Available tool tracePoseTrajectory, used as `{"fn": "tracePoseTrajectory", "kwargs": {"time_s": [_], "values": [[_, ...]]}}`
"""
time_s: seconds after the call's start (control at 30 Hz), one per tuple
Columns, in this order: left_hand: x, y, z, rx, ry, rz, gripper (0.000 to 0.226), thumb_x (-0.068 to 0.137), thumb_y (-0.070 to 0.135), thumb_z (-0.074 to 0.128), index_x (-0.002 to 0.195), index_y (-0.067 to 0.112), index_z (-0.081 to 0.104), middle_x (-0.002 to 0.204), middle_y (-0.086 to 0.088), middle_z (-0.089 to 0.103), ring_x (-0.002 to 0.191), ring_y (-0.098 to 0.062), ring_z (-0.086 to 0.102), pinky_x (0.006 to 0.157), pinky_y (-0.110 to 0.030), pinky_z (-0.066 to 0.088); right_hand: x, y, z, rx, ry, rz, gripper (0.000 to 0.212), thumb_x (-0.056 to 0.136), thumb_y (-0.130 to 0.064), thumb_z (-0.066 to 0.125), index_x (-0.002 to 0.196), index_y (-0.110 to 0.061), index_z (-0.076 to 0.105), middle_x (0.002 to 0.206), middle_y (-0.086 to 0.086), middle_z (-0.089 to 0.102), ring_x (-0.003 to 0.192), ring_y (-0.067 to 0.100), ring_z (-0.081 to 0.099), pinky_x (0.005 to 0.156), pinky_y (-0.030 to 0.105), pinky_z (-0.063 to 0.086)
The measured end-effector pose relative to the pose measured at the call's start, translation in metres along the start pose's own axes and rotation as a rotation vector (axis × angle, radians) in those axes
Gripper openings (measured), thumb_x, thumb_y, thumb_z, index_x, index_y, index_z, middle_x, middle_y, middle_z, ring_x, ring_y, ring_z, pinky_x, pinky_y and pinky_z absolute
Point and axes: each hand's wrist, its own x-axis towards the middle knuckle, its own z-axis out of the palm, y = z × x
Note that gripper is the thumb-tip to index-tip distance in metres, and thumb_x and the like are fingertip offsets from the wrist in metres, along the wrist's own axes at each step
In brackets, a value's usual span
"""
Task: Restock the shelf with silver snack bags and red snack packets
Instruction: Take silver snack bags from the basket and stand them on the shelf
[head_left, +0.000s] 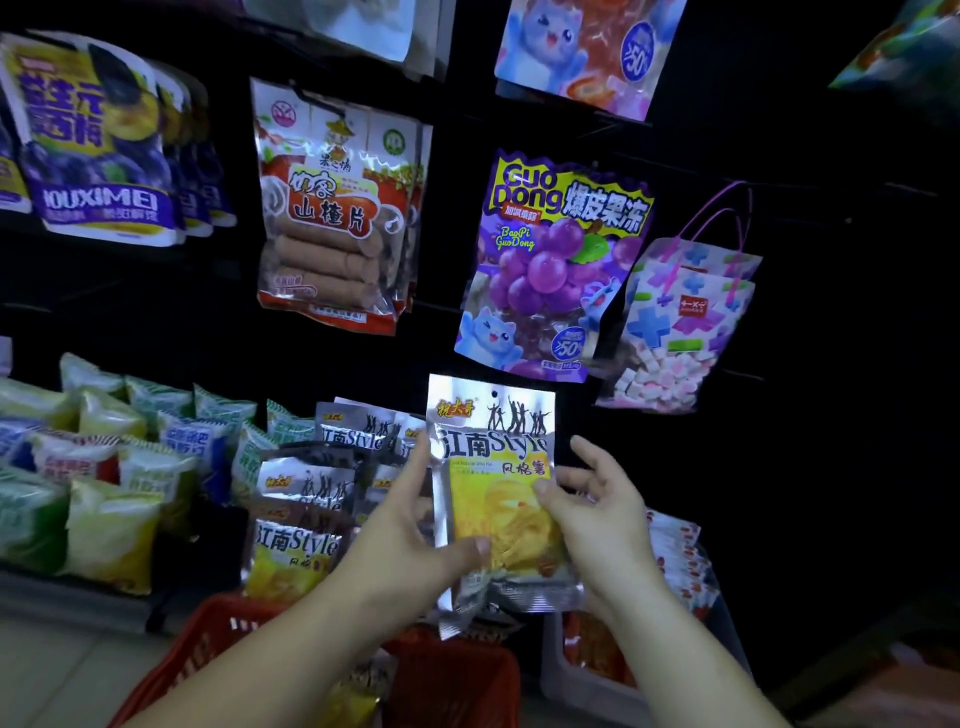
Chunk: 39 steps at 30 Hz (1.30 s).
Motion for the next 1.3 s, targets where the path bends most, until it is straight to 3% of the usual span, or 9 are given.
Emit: {"fn": "tracePoseTrajectory", "kwargs": {"time_s": [0.1, 0.23, 0.37, 0.5, 0.63, 0.77, 0.93, 1.1, 1.3], "values": [[-0.003, 0.003, -0.002, -0.053, 0.076, 0.031, 0.101, 0.088, 0.021, 0.08, 0.151, 0.062, 0.012, 0.134, 0.033, 0.056, 0.112, 0.019, 0.055, 0.083, -0.011, 0.048, -0.004, -0.007, -0.006, 0.036, -0.219, 0.013, 0.065, 0.074, -0.016, 0.089, 0.133, -0.03, 0.064, 0.124, -0.003, 0.07, 0.095, 0.023, 0.076, 0.078, 0.044, 0.063], [-0.006, 0.003, -0.01, -0.023, 0.121, 0.055, 0.101, 0.085, 0.035, 0.08, 0.153, 0.062, 0.01, 0.162, 0.008, 0.036, 0.143, -0.012, 0.042, 0.108, -0.037, 0.045, -0.013, -0.003, -0.006, -0.057, -0.392, 0.069, 0.069, 0.075, -0.001, 0.088, 0.13, -0.037, 0.065, 0.109, 0.006, 0.077, 0.093, 0.03, 0.077, 0.083, 0.052, 0.063], [-0.014, 0.005, -0.008, -0.009, -0.05, 0.06, 0.11, 0.082, 0.013, 0.085, 0.154, 0.058, 0.013, 0.14, 0.04, 0.033, 0.11, 0.029, 0.043, 0.081, -0.007, 0.048, -0.011, 0.0, -0.007, -0.027, -0.319, 0.033, 0.054, 0.083, -0.001, 0.082, 0.121, -0.039, 0.072, 0.107, 0.007, 0.075, 0.09, 0.03, 0.076, 0.082, 0.055, 0.062], [-0.015, 0.004, -0.005, 0.107, -0.047, 0.069, 0.112, 0.08, 0.013, 0.087, 0.144, 0.074, 0.017, 0.156, 0.025, 0.034, 0.132, 0.001, 0.05, 0.078, -0.02, 0.058, -0.01, 0.007, -0.004, -0.138, -0.338, 0.0, 0.049, 0.08, -0.025, 0.086, 0.118, -0.052, 0.07, 0.135, 0.008, 0.06, 0.116, 0.029, 0.067, 0.097, 0.046, 0.058], [-0.018, 0.003, 0.004, 0.216, 0.051, 0.127, 0.089, 0.09, 0.004, 0.072, 0.143, 0.063, 0.032, 0.121, 0.038, 0.051, 0.061, -0.006, 0.065, 0.054, -0.021, 0.049, -0.017, -0.001, 0.004, -0.365, -0.199, -0.301, 0.041, 0.088, -0.028, 0.08, 0.122, -0.048, 0.069, 0.141, -0.015, 0.048, 0.132, 0.004, 0.049, 0.099, 0.019, 0.046], [-0.024, 0.002, 0.019, 0.371, 0.044, 0.399, 0.061, 0.087, 0.005, 0.07, 0.125, 0.052, 0.061, 0.128, 0.034, 0.059, 0.113, 0.005, 0.058, 0.088, -0.015, 0.049, -0.033, -0.013, 0.018, 0.082, -0.436, -0.099, 0.041, 0.097, -0.032, 0.066, 0.135, -0.047, 0.062, 0.116, -0.013, 0.074, 0.111, 0.005, 0.068, 0.099, 0.029, 0.054], [-0.025, 0.0, 0.028, 0.091, 0.005, 0.323, 0.017, 0.09, 0.01, 0.068, 0.093, 0.025, 0.075, 0.112, 0.012, 0.073, 0.087, -0.025, 0.071, 0.078, -0.041, 0.06, -0.023, -0.011, 0.013, 0.136, -0.366, -0.018, 0.043, 0.096, -0.026, 0.07, 0.13, -0.051, 0.062, 0.123, 0.0, 0.071, 0.115, 0.018, 0.068, 0.095, 0.036, 0.057], [-0.007, -0.004, -0.001, 0.226, 0.378, 0.301, 0.035, 0.093, 0.02, 0.072, 0.113, 0.046, 0.063, 0.112, 0.023, 0.052, 0.097, 0.003, 0.059, 0.077, -0.022, 0.051, -0.022, -0.009, 0.006, 0.132, -0.37, -0.013, 0.048, 0.099, 0.002, 0.06, 0.126, -0.038, 0.064, 0.115, -0.006, 0.074, 0.104, 0.016, 0.071, 0.09, 0.03, 0.057], [-0.004, 0.002, -0.02, -0.086, 0.178, 0.06, 0.054, 0.091, 0.026, 0.075, 0.128, 0.06, 0.056, 0.123, 0.002, 0.064, 0.113, -0.013, 0.064, 0.087, -0.028, 0.056, -0.023, -0.011, -0.001, 0.077, -0.411, 0.002, 0.041, 0.098, 0.001, 0.063, 0.122, -0.032, 0.065, 0.122, -0.001, 0.069, 0.094, 0.016, 0.07, 0.081, 0.029, 0.057]]}}
